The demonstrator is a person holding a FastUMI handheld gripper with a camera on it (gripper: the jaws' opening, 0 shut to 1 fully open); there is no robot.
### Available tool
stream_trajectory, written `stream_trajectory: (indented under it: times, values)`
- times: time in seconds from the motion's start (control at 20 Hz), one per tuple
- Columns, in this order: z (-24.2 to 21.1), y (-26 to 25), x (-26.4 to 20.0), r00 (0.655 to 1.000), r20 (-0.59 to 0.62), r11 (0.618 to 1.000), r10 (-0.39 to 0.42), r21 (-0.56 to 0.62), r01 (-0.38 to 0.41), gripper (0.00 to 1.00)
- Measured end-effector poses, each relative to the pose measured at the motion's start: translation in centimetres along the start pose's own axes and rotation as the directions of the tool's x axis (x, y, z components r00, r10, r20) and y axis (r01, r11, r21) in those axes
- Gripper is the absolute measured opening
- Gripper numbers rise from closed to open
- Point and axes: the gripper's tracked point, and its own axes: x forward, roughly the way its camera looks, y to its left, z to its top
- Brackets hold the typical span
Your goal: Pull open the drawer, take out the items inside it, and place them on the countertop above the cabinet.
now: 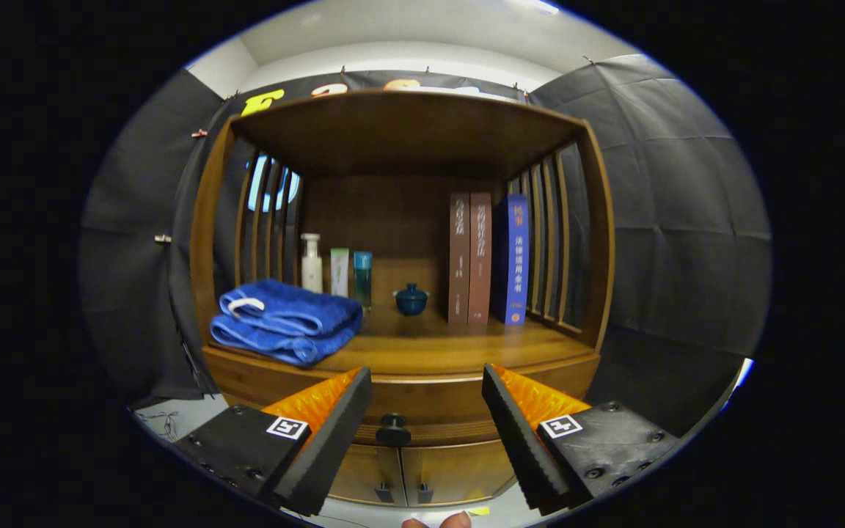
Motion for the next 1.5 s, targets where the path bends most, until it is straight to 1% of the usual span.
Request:
stream_trajectory:
  times: [0.25, 0.5, 0.55, 0.6, 0.75, 0.8, 0.85, 0.9, 1.0, 1.2, 1.5]
  values:
    - [-5.4, 1.8, 3.1, 0.997, -0.063, 0.999, 0.048, 0.025, -0.046, 0.99]
    - [-9.1, 3.2, 5.6, 0.989, -0.132, 0.998, 0.062, 0.023, -0.059, 0.99]
    - [-9.7, 3.4, 5.8, 0.988, -0.143, 0.998, 0.061, 0.016, -0.06, 0.98]
    - [-10.2, 3.6, 5.8, 0.986, -0.154, 0.998, 0.063, 0.014, -0.061, 0.94]
    - [-10.5, 4.0, 5.9, 0.986, -0.152, 0.998, 0.065, 0.016, -0.064, 0.53]
    - [-10.3, 3.9, 5.8, 0.988, -0.145, 0.998, 0.059, 0.011, -0.058, 0.53]
    - [-10.5, 3.9, 5.8, 0.986, -0.157, 0.998, 0.056, 0.01, -0.055, 0.45]
    - [-10.1, 3.9, 5.5, 0.985, -0.164, 0.998, 0.056, 0.003, -0.057, 0.45]
    - [-10.6, 4.0, 5.9, 0.982, -0.176, 0.998, 0.064, 0.018, -0.062, 0.3]
    - [-10.6, 3.4, 4.2, 0.98, -0.192, 0.998, 0.058, 0.015, -0.056, 0.3]
    - [-10.7, 2.9, -1.5, 0.98, -0.19, 0.999, 0.051, 0.028, -0.046, 0.29]
